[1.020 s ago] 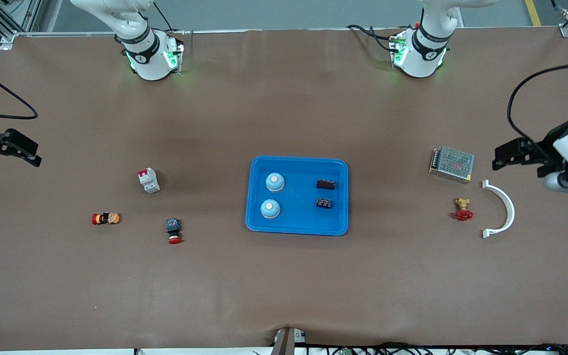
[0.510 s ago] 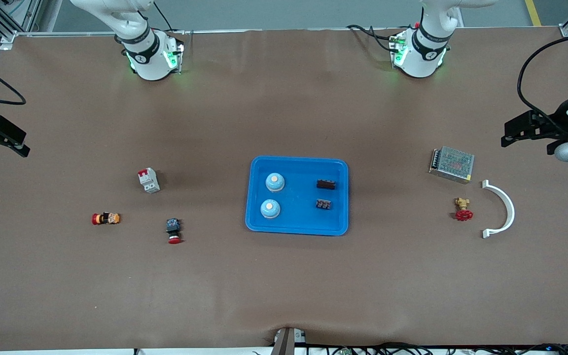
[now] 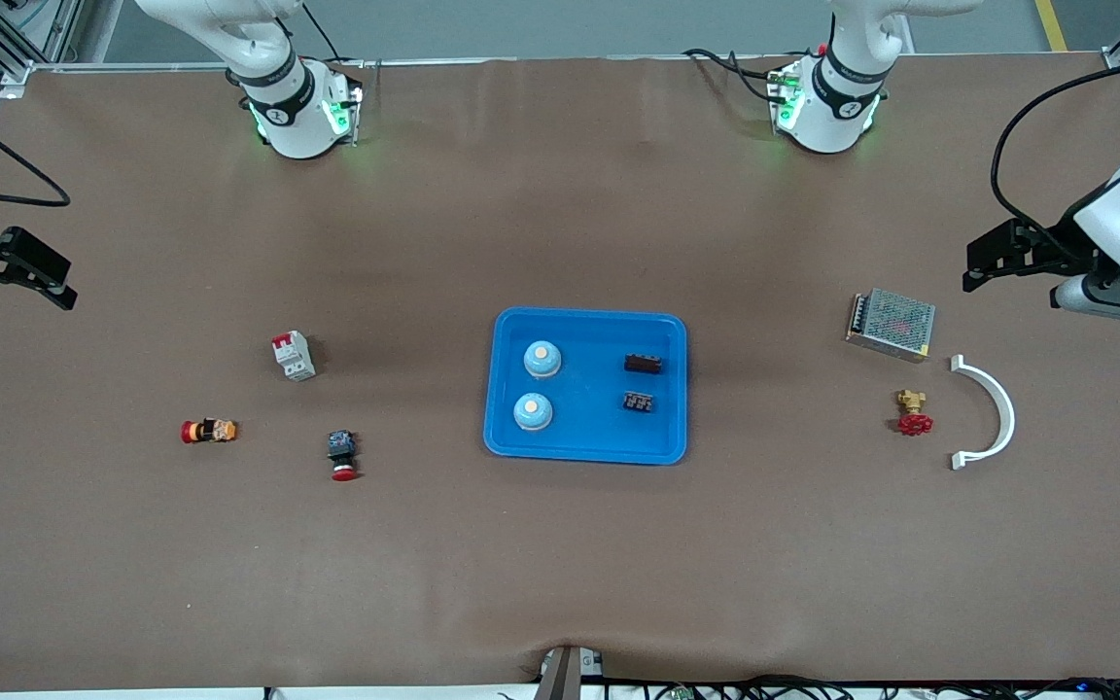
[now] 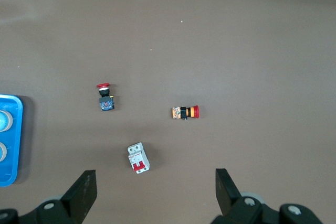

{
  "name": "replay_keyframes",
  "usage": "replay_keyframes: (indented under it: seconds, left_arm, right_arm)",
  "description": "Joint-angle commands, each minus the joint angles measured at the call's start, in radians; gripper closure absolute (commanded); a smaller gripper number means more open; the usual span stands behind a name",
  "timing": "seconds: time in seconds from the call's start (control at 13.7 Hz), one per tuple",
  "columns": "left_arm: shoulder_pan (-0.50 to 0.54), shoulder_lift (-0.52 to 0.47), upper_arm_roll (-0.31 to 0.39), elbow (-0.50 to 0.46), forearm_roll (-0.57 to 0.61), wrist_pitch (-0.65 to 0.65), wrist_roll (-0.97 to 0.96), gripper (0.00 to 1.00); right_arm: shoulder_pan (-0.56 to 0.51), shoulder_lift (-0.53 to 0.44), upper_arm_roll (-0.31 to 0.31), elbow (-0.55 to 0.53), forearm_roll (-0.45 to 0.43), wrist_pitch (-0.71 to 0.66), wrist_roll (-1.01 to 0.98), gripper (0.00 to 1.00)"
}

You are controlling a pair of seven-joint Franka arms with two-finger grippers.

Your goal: Place electrolytic capacitor and blue bell in tray

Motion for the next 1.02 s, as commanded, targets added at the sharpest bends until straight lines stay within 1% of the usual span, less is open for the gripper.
replay_keyframes:
  seconds: [0.0,0.15,0.51,0.58,0.66,0.73,0.87,0.95]
  left_arm:
    - [0.007,-0.038,-0.002,-0.052,0.019,0.031,0.016,0.00]
    - [0.025,-0.038,-0.002,-0.052,0.016,0.037,0.016,0.00]
    - [0.030,-0.035,-0.002,-0.054,0.003,0.048,0.012,0.00]
    - [0.033,-0.037,0.000,-0.052,-0.016,0.051,0.001,0.00]
    - [0.043,-0.040,0.003,-0.052,-0.058,0.063,-0.002,0.00]
    - [0.050,-0.041,0.001,-0.051,-0.066,0.064,-0.002,0.00]
    - [0.051,-0.054,0.001,-0.054,-0.062,0.064,-0.002,0.00]
    - [0.050,-0.063,-0.003,-0.054,-0.022,0.067,0.004,0.00]
  right_arm:
    - [-0.012,-0.003,-0.008,0.002,0.004,-0.008,0.009,0.00]
    - [-0.015,-0.001,-0.008,0.002,0.004,-0.006,0.009,0.00]
    - [-0.010,-0.001,-0.009,0.002,0.003,-0.008,0.009,0.00]
    - [-0.010,0.000,-0.009,0.002,0.003,-0.005,0.009,0.00]
    - [-0.010,0.001,-0.009,0.002,0.003,-0.003,0.009,0.00]
    - [-0.008,0.001,-0.009,0.002,0.003,-0.008,0.009,0.00]
    - [-0.008,0.001,-0.008,0.002,0.003,-0.009,0.009,0.00]
    - [-0.015,0.002,-0.009,0.002,0.003,-0.006,0.006,0.00]
